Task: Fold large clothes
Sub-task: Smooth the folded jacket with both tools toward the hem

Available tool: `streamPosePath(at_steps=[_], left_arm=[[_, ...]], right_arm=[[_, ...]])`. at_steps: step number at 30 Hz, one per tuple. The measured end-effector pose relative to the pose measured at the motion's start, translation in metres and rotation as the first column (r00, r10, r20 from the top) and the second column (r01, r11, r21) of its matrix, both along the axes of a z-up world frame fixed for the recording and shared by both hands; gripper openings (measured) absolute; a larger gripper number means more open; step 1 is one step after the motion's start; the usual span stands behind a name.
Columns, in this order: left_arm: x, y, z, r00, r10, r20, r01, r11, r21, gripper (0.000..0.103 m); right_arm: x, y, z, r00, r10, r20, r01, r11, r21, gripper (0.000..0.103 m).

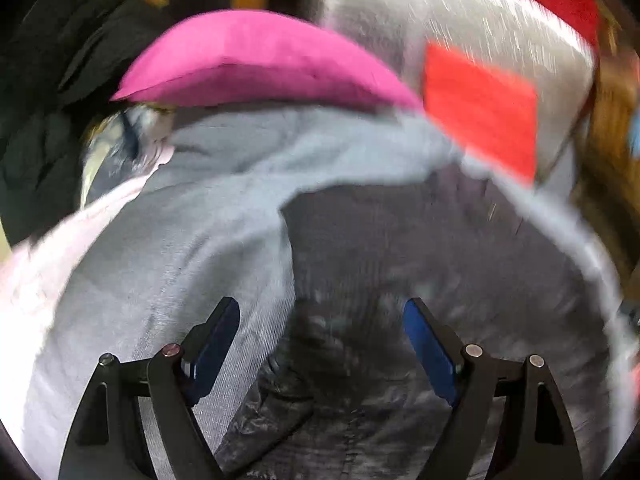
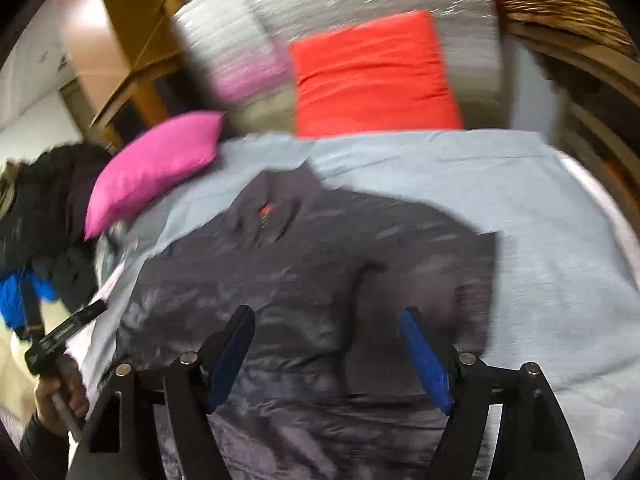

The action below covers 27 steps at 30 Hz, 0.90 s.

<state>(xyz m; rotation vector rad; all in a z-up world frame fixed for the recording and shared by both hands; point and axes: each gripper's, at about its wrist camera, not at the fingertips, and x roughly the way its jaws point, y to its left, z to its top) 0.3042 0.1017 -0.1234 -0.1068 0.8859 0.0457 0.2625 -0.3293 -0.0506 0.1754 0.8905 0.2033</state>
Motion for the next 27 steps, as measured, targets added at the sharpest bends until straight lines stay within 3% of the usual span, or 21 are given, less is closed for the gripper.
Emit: streamPosePath(at_steps=[2, 3, 4, 5, 9, 12, 17, 21, 26, 27], left_arm=[[0.013, -0.009, -0.030, 0.994, -0.004, -0.105, 0.013, 0.996, 0.086, 0.086], [0.015, -0.008, -0.043, 0.994, -0.017, -0.112, 0.024, 0.998, 0.059, 0.086], [0.015, -0.005, -0.044, 0.996, 0.003, -0.092, 0.002, 0.999, 0.051, 0.094], [0.015, -0.003, -0.044, 0.996, 0.011, -0.093, -0.006, 0.999, 0.053, 0.095], [0.016, -0.003, -0.036, 0.996, 0.002, -0.092, 0.005, 0.998, 0.070, 0.095], [0.004, 0.000, -0.013, 0.999, 0.045, -0.023, -0.043, 0.996, 0.081, 0.095], [0.001, -0.019, 0.026, 0.996, 0.040, 0.082, -0.040, 0.999, 0.009, 0.095], [0.012, -0.065, 0.024, 0.996, -0.017, 0.087, 0.007, 0.994, 0.112, 0.095], [0.030, -0.094, -0.027, 0.998, -0.039, -0.040, 0.048, 0.971, 0.236, 0.095], [0.028, -0.094, -0.029, 0.999, -0.040, -0.015, 0.043, 0.968, 0.246, 0.097]], right_arm=[[0.005, 0.002, -0.031, 0.998, 0.004, -0.068, -0.007, 0.999, -0.051, 0.079], [0.010, -0.001, -0.055, 0.990, -0.014, -0.141, 0.001, 0.996, -0.092, 0.078], [0.009, -0.004, -0.064, 0.991, -0.014, -0.135, 0.001, 0.996, -0.091, 0.078], [0.005, -0.004, -0.061, 0.995, -0.018, -0.098, 0.007, 0.994, -0.105, 0.078], [0.004, -0.004, -0.053, 0.992, -0.040, -0.119, 0.027, 0.995, -0.101, 0.078], [-0.003, -0.013, -0.032, 0.993, -0.065, -0.096, 0.059, 0.996, -0.064, 0.077], [0.001, -0.006, 0.004, 0.997, -0.076, -0.007, 0.075, 0.995, -0.067, 0.077], [0.028, 0.012, 0.000, 0.995, -0.104, -0.003, 0.102, 0.979, -0.177, 0.078], [0.047, 0.024, -0.060, 0.986, -0.131, -0.106, 0.090, 0.942, -0.324, 0.079], [0.047, 0.024, -0.064, 0.987, -0.134, -0.094, 0.097, 0.941, -0.324, 0.081]])
